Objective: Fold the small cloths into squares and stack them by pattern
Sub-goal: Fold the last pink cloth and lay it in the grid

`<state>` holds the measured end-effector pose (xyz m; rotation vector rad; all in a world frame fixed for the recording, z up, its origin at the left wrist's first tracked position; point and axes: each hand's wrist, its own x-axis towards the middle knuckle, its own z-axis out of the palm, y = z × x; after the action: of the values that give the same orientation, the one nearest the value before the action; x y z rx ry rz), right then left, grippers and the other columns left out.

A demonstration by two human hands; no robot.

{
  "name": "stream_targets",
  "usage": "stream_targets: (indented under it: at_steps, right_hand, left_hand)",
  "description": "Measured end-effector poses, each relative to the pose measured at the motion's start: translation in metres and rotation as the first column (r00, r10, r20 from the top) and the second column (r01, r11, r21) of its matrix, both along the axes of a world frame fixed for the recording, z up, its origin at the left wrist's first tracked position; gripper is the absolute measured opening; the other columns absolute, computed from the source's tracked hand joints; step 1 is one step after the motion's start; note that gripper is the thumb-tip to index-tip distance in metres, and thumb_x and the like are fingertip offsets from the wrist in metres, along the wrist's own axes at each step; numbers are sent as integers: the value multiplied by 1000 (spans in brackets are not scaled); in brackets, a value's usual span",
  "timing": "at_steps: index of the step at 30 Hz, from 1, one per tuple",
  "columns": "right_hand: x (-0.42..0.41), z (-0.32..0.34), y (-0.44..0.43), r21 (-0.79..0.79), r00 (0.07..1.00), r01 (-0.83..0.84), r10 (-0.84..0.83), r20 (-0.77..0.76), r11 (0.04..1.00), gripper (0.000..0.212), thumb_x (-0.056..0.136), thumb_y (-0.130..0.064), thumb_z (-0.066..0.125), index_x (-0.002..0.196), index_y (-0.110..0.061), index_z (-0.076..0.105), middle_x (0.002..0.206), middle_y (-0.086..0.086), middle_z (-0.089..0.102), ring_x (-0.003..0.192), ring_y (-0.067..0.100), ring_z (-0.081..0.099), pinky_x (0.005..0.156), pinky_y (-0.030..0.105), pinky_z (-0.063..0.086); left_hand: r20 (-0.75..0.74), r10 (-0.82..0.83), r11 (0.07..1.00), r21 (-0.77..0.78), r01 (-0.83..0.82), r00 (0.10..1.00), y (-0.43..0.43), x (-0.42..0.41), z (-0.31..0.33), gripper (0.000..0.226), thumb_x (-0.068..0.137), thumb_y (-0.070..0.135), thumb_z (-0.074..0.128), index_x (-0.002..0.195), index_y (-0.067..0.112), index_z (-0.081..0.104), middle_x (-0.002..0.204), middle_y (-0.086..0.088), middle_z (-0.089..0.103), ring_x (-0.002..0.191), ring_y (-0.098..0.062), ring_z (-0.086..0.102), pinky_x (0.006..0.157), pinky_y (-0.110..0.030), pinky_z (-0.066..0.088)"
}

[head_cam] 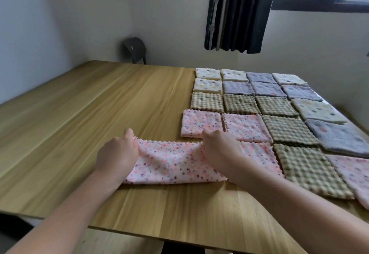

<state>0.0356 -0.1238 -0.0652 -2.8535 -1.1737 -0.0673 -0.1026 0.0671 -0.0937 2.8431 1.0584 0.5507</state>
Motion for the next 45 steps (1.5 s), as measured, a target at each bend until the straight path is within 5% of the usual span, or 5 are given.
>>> stream_targets:
  at_steps: [15,21,27,35,45]
  right_hand:
    - [-7,-5,2,-6,993,-28,29,115,1000,24,93,1,37,108,-11,51,69,-3,41,59,14,41,49,26,29]
    - [-16,-12,-1,211,944,-107,32,330,972,35,76,-11,69,110,-10,62,113,9,59,104,29,59,82,39,50]
    - [-51,-25,2,225,944,-185,236,-230,957,56,104,-38,26,154,-18,10,162,6,-3,148,24,-10,116,32,-9]
    - [-55,-45,4,57,968,-169,177,-179,984,64,98,-60,14,154,-32,-1,161,2,-15,145,24,-23,118,45,-15]
    - [-79,-31,5,235,943,-329,329,37,915,51,89,-43,20,102,-23,64,108,-1,55,98,22,50,82,37,42]
  left_hand:
    - [-29,-2,989,147,7,1000,-2,-7,-7,9,88,14,56,96,11,52,53,-3,52,42,-27,49,41,-22,23]
    - [72,-261,951,193,243,963,-7,-6,-8,53,86,27,48,135,5,48,133,-17,54,119,-36,55,91,-51,47]
    - [-132,-403,910,-165,381,906,-21,-10,-14,91,71,59,-9,154,24,3,161,4,-7,144,-5,-13,118,-34,-9]
    - [-321,-364,930,-174,324,874,-19,-14,-17,95,64,65,-19,151,30,-12,158,5,-20,145,-10,-18,119,-36,-11]
    - [-465,15,1000,1,-17,885,-14,-43,-10,75,92,65,5,153,22,10,161,-8,11,147,-25,14,116,-46,13]
